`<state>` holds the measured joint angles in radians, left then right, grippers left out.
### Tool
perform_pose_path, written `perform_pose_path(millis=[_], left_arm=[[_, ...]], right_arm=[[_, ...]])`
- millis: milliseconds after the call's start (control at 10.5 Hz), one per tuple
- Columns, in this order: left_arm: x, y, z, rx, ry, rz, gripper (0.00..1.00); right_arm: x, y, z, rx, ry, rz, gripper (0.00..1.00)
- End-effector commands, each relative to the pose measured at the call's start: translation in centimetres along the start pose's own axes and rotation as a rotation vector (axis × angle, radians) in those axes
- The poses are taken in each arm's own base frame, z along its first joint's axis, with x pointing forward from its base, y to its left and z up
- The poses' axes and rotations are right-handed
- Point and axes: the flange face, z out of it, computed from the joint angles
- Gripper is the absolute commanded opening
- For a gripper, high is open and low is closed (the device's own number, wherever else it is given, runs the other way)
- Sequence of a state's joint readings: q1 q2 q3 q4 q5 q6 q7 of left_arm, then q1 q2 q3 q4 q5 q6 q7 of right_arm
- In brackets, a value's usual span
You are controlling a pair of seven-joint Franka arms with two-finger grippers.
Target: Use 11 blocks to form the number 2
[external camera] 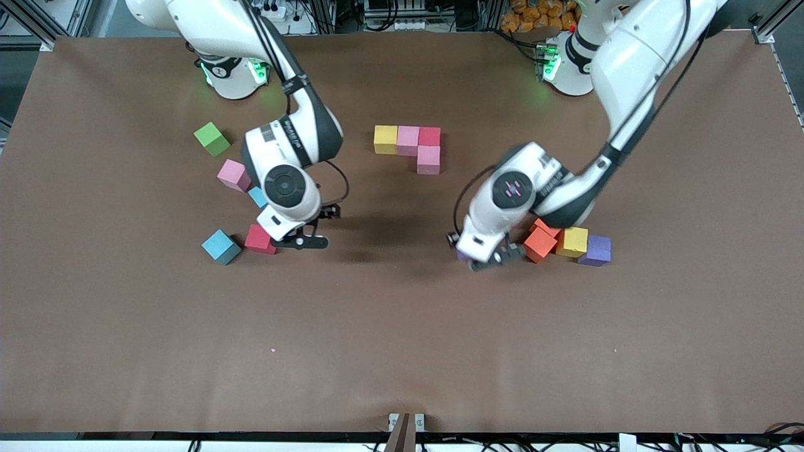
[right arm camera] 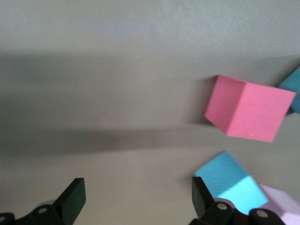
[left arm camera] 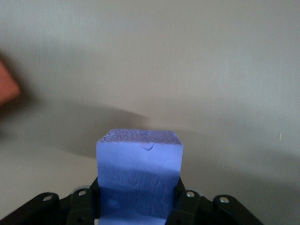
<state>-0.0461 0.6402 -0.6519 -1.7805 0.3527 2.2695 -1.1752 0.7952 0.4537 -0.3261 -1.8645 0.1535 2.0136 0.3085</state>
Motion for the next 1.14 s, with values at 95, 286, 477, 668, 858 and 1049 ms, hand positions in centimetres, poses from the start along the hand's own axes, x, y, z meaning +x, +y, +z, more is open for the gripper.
perform_pose_path(millis=[95, 286, 477, 668, 858, 1049], left_arm=[[-8.4, 0.7, 2.8, 0.001, 0.012, -0.075, 0.14], [-12.2, 0.6, 4.6, 0.040, 0.098, -0.052, 0.14], [-13.8, -0.3, 6.0, 0.010, 0.089, -0.062, 0.14], [-14.8, -0.2, 6.2, 0.000, 0.085, -0.070, 0.14], [-16.0, 0.3, 5.8, -0.008, 0.085, -0.044, 0.14], [-16.9, 0.6, 5.4, -0.014, 0.112, 0.008, 0.14]], right_arm=[[-4.7, 5.5, 2.0, 0.052, 0.030, -0.259, 1.00], [-6.1, 6.8, 3.0, 0.061, 0.025, -0.392, 1.00], [-7.7, 8.3, 3.7, 0.078, 0.014, -0.495, 1.00], [-8.1, 9.0, 4.1, 0.048, 0.014, -0.577, 1.00], [-8.0, 10.6, 5.2, 0.028, 0.041, -0.618, 1.00], [-7.8, 12.5, 6.8, 0.027, 0.065, -0.637, 1.00]])
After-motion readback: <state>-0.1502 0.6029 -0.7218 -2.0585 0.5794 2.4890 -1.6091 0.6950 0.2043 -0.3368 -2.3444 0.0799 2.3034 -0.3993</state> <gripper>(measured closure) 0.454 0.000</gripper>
